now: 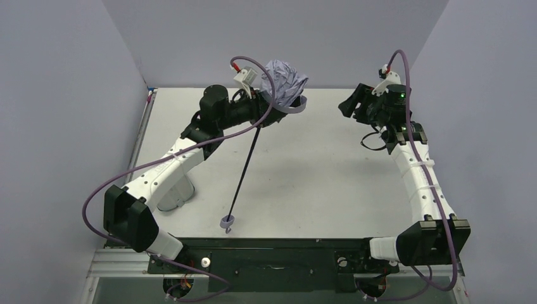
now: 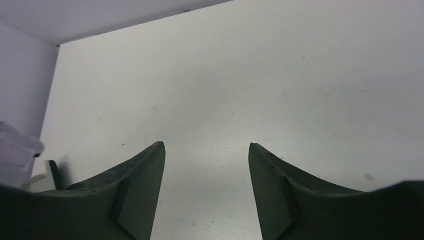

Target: Open the umbrella

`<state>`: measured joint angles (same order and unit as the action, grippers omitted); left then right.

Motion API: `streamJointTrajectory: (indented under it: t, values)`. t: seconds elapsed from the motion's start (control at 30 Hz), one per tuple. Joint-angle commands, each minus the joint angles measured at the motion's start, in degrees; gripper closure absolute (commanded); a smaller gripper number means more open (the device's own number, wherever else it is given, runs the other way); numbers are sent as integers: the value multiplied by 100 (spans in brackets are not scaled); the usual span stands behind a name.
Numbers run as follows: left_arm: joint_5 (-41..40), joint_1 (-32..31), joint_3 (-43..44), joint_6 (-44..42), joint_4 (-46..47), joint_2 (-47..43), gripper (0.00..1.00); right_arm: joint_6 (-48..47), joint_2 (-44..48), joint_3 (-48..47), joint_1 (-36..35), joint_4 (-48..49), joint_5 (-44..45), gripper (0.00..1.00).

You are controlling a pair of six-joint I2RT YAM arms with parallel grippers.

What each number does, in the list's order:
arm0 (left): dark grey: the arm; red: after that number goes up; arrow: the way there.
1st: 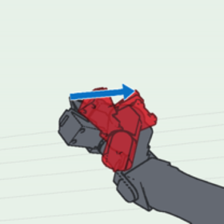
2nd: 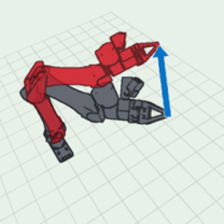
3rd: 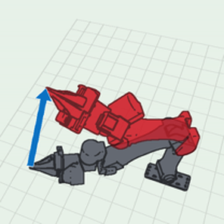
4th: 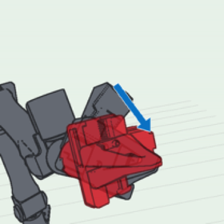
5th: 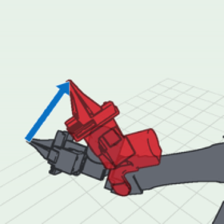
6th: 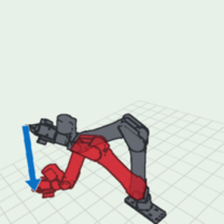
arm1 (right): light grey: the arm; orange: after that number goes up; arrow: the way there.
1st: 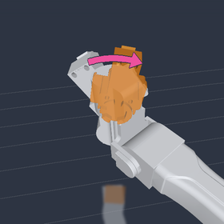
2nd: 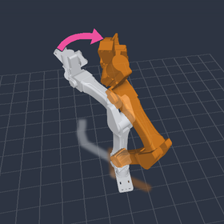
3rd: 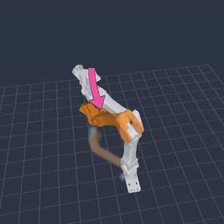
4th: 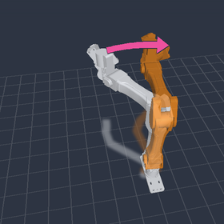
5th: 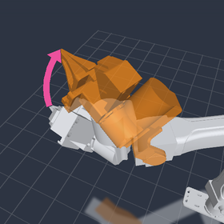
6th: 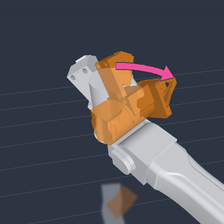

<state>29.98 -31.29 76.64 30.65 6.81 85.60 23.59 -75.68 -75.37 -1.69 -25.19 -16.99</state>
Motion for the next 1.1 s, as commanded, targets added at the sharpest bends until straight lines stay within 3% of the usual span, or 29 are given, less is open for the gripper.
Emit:
streamJointTrajectory:
  t: [0.0,0.13,0.3,0.47,0.63,0.77,0.93,1.0,1.07]
  values:
    - [79,31,315,-212,150,-150,100,278,418,-107,-203,929,-1481,40]
    - [-24,18,409,-333,44,-68,100,400,556,-376,-938,1485,-1810,41]
    - [61,18,487,-374,43,-12,100,35,548,-525,-1743,1421,-1904,49]
    - [302,4,477,-289,231,-10,100,-528,187,-447,-2104,1057,-1771,51]
    - [488,36,475,-104,381,-91,100,-1099,-358,-157,-1494,237,-1430,62]
    - [620,69,422,-11,461,-151,100,-2216,-721,-152,-723,-668,-1027,67]
    - [640,74,357,59,535,-170,100,-2728,-591,-451,-393,-965,-891,58]
    - [701,79,344,130,617,-150,100,-2642,-490,-612,-393,-940,-1214,48]
    - [717,90,345,267,760,-116,100,-2274,-336,-691,-402,-732,-1734,46]
